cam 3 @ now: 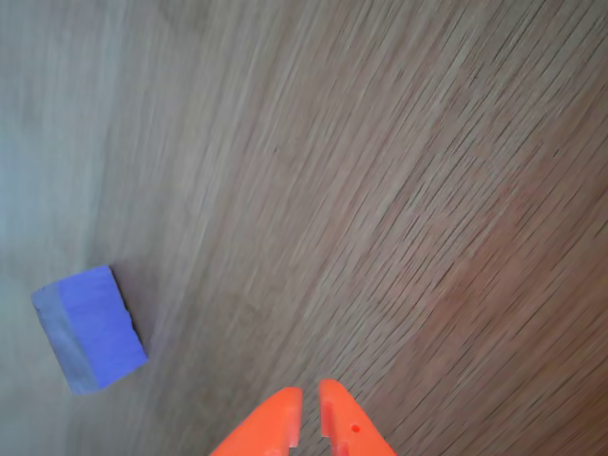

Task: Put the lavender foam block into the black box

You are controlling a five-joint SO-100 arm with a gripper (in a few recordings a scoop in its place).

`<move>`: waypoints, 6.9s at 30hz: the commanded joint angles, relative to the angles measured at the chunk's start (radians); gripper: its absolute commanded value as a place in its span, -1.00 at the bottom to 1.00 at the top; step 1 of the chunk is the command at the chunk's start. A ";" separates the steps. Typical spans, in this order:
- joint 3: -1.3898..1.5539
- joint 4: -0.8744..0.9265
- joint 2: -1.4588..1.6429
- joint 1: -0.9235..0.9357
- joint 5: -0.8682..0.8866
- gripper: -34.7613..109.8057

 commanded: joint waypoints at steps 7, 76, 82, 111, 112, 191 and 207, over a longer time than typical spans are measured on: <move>0.005 0.023 0.009 -0.020 0.006 -0.52; -1.539 0.407 -1.431 -0.071 0.373 -0.47; -1.560 0.419 -1.447 -0.083 0.368 -0.46; -1.637 0.479 -1.519 -0.224 0.723 -0.18; -1.637 0.477 -1.522 -0.224 0.727 -0.18; -1.718 0.275 -1.858 -0.192 0.471 -0.52; -1.572 0.574 -1.085 -0.376 0.225 -0.52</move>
